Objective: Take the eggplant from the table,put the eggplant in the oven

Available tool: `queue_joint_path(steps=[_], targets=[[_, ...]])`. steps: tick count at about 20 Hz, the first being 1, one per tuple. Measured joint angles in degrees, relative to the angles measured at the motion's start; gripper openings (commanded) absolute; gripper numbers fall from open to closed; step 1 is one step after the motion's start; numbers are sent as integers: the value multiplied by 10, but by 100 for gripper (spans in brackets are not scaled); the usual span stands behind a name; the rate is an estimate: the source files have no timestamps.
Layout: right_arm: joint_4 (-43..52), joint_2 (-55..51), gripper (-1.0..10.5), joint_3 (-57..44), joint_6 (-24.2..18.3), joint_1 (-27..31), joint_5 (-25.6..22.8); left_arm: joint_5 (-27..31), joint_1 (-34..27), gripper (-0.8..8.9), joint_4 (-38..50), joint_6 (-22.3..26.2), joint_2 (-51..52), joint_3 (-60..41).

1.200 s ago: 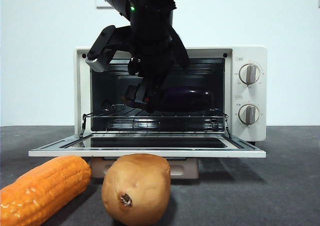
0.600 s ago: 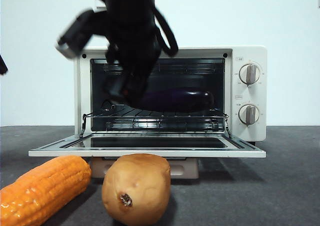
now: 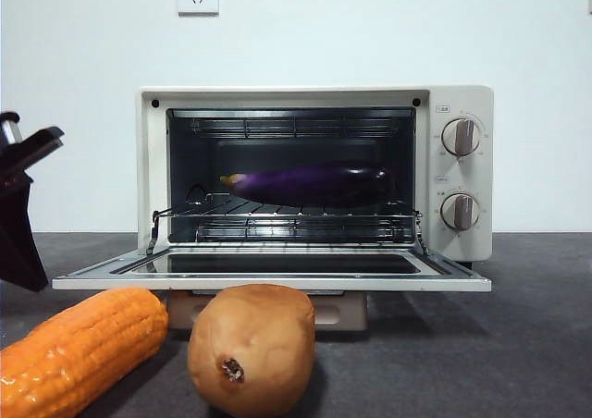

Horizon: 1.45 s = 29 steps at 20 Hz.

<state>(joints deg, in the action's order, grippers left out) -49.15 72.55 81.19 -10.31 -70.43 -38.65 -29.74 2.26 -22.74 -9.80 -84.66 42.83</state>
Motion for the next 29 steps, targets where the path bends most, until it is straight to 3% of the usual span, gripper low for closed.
queue_joint_path(steps=[15,29], targets=[[-16,-214,4,1,49,0,-2,-74,17,4,13,0,-41,0],[-26,-292,4,1,83,0,-2,-179,23,4,9,7,-66,-2]])
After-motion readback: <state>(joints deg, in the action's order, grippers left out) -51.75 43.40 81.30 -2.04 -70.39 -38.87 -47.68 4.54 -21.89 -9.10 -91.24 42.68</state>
